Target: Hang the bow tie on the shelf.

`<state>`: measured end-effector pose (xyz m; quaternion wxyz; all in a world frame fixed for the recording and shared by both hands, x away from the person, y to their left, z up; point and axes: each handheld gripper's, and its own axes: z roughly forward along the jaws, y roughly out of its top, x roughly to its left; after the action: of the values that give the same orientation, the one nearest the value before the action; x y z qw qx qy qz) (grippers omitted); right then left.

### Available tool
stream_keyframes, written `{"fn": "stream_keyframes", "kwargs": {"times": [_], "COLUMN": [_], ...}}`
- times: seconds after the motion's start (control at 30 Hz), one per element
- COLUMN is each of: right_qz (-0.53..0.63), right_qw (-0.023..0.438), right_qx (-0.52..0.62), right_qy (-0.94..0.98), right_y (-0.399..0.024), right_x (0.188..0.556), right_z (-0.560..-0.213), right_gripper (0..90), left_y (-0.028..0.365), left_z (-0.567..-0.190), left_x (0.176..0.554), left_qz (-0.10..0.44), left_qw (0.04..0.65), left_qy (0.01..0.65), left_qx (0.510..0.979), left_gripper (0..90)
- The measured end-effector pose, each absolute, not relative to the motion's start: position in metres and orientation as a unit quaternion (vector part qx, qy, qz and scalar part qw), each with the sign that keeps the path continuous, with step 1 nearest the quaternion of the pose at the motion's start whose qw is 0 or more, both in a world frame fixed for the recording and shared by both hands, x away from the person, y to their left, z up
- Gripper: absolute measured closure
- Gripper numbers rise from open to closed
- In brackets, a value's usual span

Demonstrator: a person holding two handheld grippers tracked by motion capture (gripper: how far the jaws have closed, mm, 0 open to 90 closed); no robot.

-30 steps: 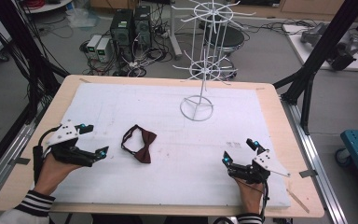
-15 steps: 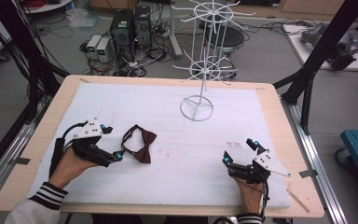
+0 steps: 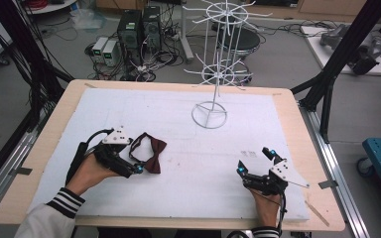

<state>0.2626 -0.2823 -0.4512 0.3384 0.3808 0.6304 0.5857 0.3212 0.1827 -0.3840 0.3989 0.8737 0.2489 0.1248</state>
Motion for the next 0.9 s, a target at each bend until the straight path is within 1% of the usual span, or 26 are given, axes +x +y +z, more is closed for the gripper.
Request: {"fn": "stream_keyframes", "kwargs": {"times": [0.1, 0.2, 0.4, 0.5, 0.67, 0.77, 0.9], "right_qz": [0.587, 0.586, 0.587, 0.588, 0.589, 0.589, 0.589], "right_qw": [0.337, 0.336, 0.336, 0.338, 0.337, 0.337, 0.337], "right_qx": [0.381, 0.384, 0.384, 0.382, 0.383, 0.383, 0.383], "right_qy": [0.63, 0.629, 0.629, 0.628, 0.628, 0.627, 0.627], "right_y": [-0.282, -0.283, -0.283, -0.283, -0.283, -0.283, -0.283], "right_x": [0.262, 0.262, 0.262, 0.263, 0.262, 0.262, 0.262], "right_z": [-0.451, -0.451, -0.451, -0.451, -0.451, -0.451, -0.451], "right_gripper": [0.7, 0.7, 0.7, 0.7, 0.7, 0.7, 0.7], "left_y": [0.173, 0.168, 0.161, 0.161, 0.158, 0.156, 0.154], "left_z": [-0.389, -0.392, -0.398, -0.4, -0.405, -0.407, -0.41], "left_x": [0.324, 0.326, 0.331, 0.332, 0.335, 0.336, 0.338], "left_qz": [0.114, 0.107, 0.103, 0.099, 0.093, 0.087, 0.08], "left_qw": [0.384, 0.381, 0.361, 0.356, 0.342, 0.335, 0.324], "left_qy": [0.247, 0.245, 0.253, 0.256, 0.262, 0.263, 0.262], "left_qx": [0.882, 0.885, 0.892, 0.893, 0.898, 0.901, 0.906], "left_gripper": [3.6, 8.4, 8.6, 10.3, 14.6, 22.0, 25.4]}}
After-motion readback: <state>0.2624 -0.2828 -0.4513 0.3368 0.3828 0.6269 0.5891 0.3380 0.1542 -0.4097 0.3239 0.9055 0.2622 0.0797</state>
